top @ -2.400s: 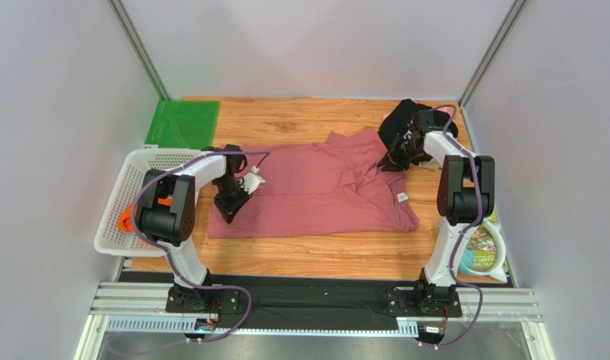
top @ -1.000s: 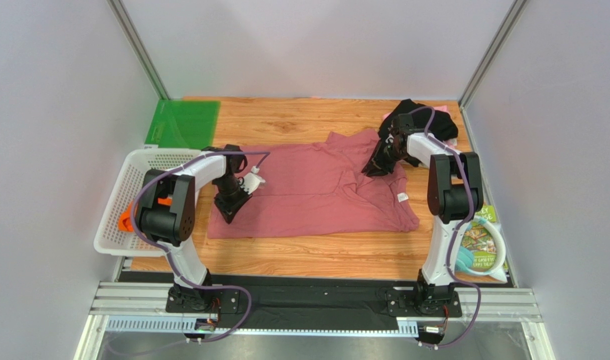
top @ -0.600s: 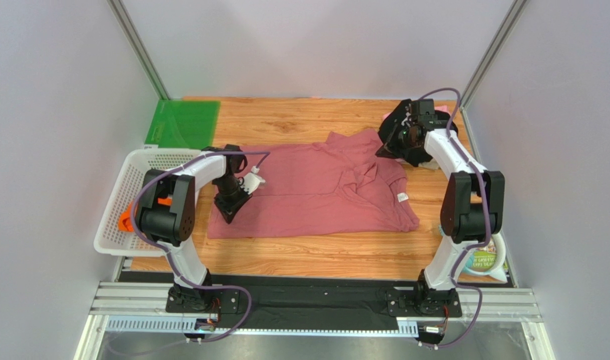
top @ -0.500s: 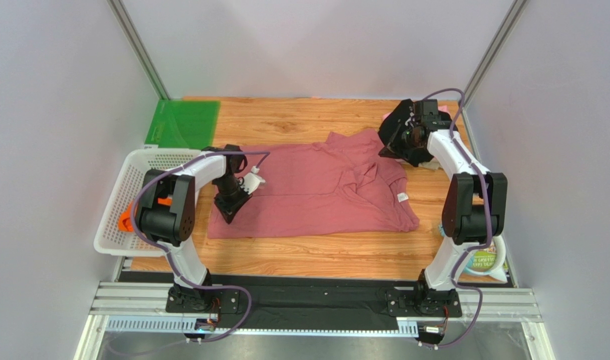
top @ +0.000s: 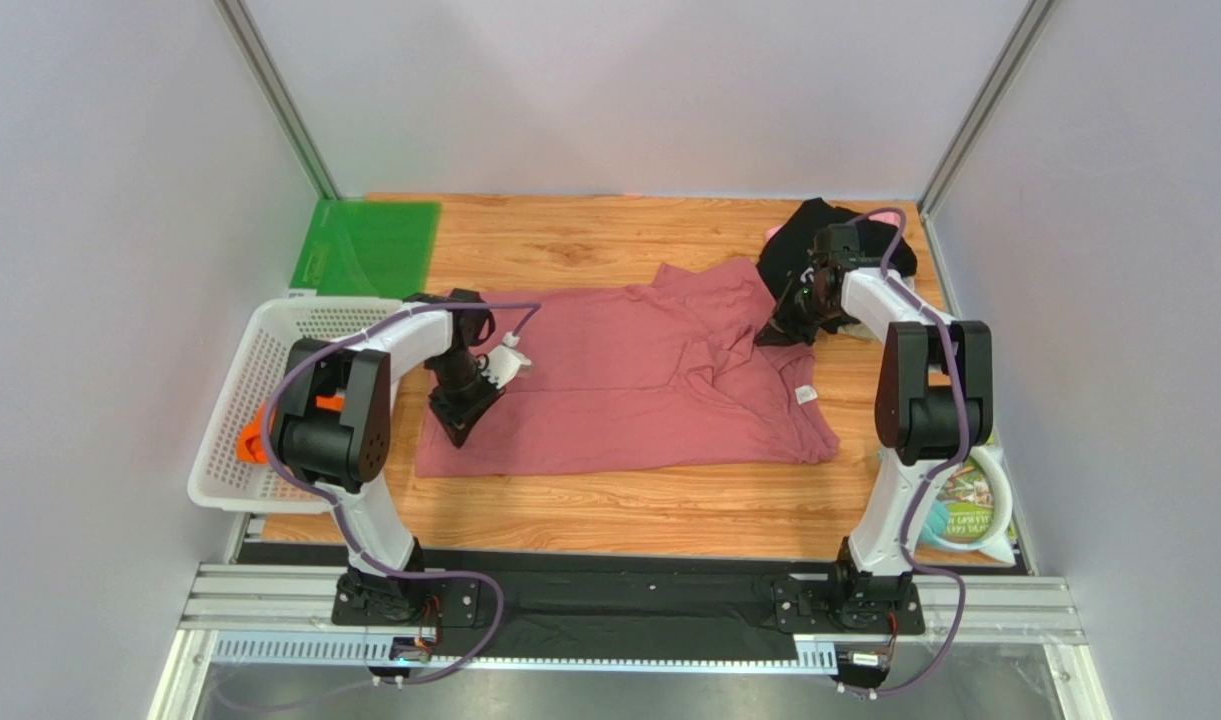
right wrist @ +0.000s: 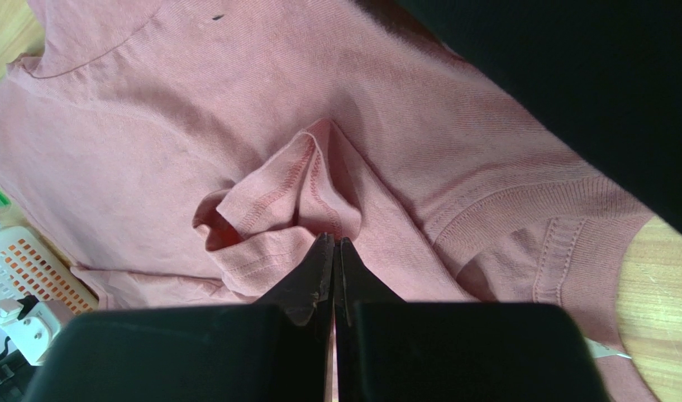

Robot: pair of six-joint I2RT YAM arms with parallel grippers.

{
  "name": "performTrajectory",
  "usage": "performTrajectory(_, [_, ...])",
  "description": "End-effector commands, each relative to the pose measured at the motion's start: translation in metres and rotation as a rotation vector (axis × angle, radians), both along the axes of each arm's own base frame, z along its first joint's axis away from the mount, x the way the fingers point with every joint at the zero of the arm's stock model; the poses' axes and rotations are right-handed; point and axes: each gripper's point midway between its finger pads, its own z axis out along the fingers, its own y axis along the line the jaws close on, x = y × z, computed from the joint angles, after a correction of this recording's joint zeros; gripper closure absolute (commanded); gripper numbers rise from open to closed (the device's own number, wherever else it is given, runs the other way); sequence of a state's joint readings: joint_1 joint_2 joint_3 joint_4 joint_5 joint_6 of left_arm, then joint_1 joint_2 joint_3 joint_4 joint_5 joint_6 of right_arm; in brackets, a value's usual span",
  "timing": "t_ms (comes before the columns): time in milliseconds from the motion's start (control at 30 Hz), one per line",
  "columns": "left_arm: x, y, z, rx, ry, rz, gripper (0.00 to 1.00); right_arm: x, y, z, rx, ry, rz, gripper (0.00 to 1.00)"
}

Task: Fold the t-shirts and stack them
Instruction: Fold the flattened tshirt in 1/3 of the way

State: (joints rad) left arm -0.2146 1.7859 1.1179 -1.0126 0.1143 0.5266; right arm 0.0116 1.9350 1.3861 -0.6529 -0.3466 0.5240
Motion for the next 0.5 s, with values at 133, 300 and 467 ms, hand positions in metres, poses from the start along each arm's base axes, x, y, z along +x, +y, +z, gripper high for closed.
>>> performTrajectory(133, [0.002,0.0,0.009,-0.009,-0.024,-0.013,0.86,0.005,-0.001,-0.011,-0.009,-0.006,0.013,1.0])
performTrajectory(300, [0.003,0.0,0.01,-0.007,-0.028,-0.016,0.86,0.003,-0.002,-0.021,-0.015,0.014,0.01,1.0])
performTrajectory(467, [0.003,0.0,0.009,-0.007,-0.026,-0.015,0.86,0.004,-0.003,-0.021,-0.012,0.01,0.009,1.0])
